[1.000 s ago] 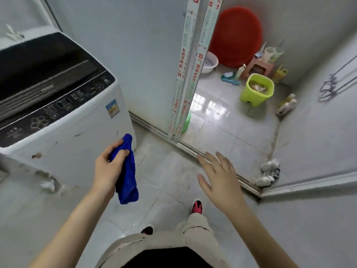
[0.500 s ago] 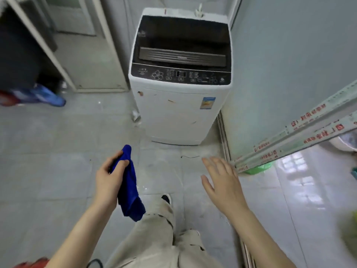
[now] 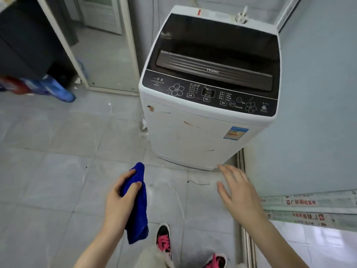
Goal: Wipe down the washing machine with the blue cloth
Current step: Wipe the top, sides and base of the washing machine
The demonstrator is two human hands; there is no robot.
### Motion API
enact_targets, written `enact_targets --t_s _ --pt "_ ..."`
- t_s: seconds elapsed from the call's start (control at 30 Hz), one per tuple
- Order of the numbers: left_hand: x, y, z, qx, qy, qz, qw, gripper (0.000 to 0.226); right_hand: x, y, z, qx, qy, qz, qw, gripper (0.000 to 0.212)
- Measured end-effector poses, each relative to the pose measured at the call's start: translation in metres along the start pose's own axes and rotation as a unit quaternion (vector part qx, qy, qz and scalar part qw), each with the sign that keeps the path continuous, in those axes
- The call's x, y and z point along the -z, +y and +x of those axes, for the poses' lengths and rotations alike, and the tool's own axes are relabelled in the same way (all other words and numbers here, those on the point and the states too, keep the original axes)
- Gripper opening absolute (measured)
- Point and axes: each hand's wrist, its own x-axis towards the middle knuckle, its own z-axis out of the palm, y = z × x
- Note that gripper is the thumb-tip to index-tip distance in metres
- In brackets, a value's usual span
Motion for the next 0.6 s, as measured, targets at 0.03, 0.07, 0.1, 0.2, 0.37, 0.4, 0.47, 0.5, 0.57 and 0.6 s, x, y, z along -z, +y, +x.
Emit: enact_targets --t_s 0.03,0.07,0.1,0.2,0.37,0.4,0.47,0.5,0.57,0.6 --pt "-0.017 -0.007 0.012 -0.019 -0.002 0.007 1.000 0.033 -0.013 0.015 0.013 -0.005 0.001 0.013 1.000 0.054" --pt "-0.036 -0.015 0.023 -0.041 -0.002 0.012 0.999 0.034 -0.028 0.032 0.027 -0.006 0.011 0.024 1.000 0.052" --pt "-0.057 -0.024 0.033 -0.068 -0.002 0.017 0.998 0.036 -0.044 0.051 0.039 -0.010 0.027 0.036 0.999 0.049" --pt "-0.129 -0.048 0.060 -0.167 0.002 0.022 0.986 0.045 -0.092 0.114 0.078 -0.051 0.106 0.080 0.990 0.039" --pt "-0.238 -0.085 0.105 -0.333 0.009 -0.032 0.942 0.047 -0.158 0.209 0.123 -0.072 0.310 0.120 0.940 0.053" --pt "-0.255 -0.094 0.112 -0.364 0.011 -0.044 0.930 0.048 -0.167 0.224 0.132 -0.060 0.356 0.122 0.924 0.057" --pt "-0.284 -0.112 0.126 -0.430 0.012 -0.069 0.900 0.044 -0.184 0.246 0.151 -0.032 0.430 0.137 0.892 0.069" --pt "-0.295 -0.121 0.132 -0.463 0.010 -0.078 0.883 0.042 -0.194 0.257 0.160 -0.012 0.450 0.150 0.880 0.073" --pt "-0.316 -0.139 0.147 -0.520 0.009 -0.084 0.850 0.042 -0.211 0.275 0.177 0.034 0.472 0.197 0.859 0.077" --pt "-0.324 -0.147 0.155 -0.539 0.012 -0.087 0.837 0.042 -0.218 0.282 0.185 0.056 0.475 0.222 0.850 0.077"
